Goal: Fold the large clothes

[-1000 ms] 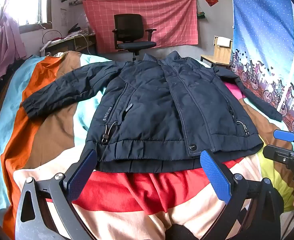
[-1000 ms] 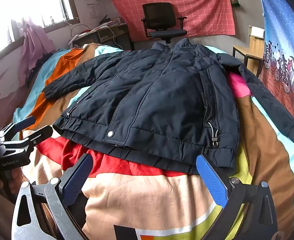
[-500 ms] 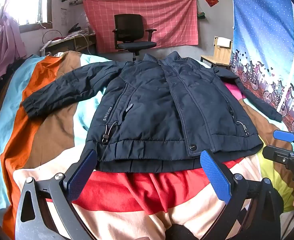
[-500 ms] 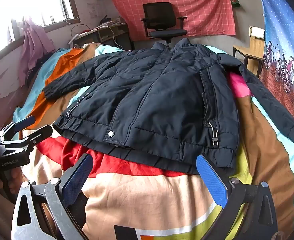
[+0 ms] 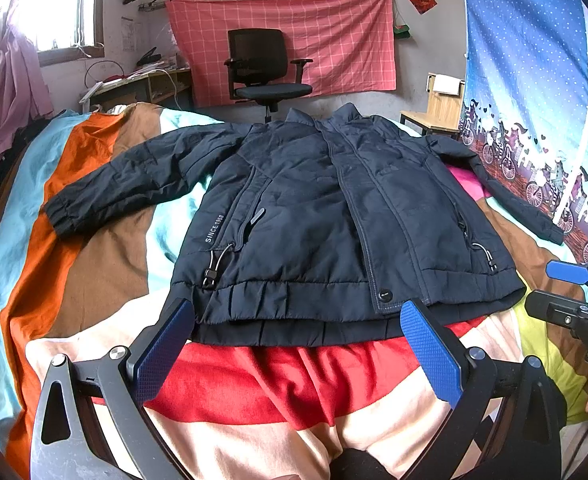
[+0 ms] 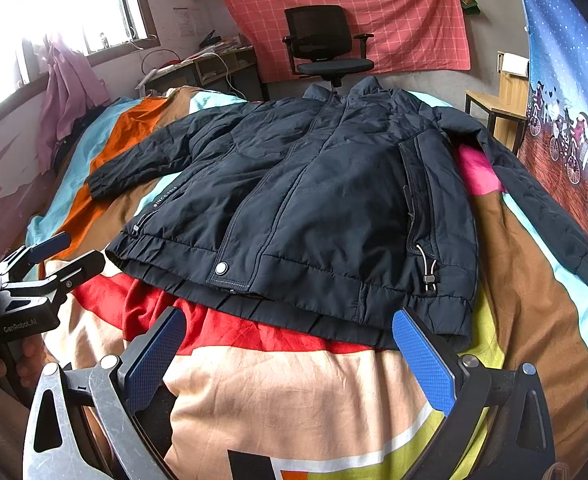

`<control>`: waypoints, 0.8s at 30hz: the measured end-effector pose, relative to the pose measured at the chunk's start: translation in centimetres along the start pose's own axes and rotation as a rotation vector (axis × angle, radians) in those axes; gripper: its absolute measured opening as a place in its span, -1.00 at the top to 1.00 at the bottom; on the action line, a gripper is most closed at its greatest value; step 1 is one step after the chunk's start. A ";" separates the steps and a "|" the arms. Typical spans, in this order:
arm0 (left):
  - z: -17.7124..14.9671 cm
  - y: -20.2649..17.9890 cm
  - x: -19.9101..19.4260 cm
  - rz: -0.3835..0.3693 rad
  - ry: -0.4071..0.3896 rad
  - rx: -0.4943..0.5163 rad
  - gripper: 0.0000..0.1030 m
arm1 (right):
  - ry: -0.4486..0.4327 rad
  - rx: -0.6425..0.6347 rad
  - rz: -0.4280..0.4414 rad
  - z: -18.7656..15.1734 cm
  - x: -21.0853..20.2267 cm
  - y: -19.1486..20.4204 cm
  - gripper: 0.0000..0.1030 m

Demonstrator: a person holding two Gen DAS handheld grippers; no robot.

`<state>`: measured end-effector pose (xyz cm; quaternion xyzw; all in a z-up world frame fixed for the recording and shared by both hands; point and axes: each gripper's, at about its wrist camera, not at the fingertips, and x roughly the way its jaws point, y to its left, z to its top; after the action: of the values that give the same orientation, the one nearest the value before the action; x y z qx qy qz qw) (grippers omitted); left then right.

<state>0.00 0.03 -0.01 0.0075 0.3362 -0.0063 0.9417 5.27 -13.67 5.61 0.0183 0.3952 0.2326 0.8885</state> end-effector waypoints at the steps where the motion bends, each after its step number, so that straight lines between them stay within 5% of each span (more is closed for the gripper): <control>1: 0.0 0.0 0.0 0.000 0.000 0.000 -0.97 | -0.001 -0.001 -0.001 0.0 0.0 0.0 -1.00; 24: 0.3 -0.1 -0.5 0.006 -0.003 -0.002 -0.97 | -0.006 -0.004 0.001 0.0 -0.2 -0.1 -1.00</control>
<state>-0.23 -0.11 0.58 0.0077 0.3348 -0.0034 0.9422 5.24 -13.86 5.73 0.0175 0.3919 0.2339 0.8896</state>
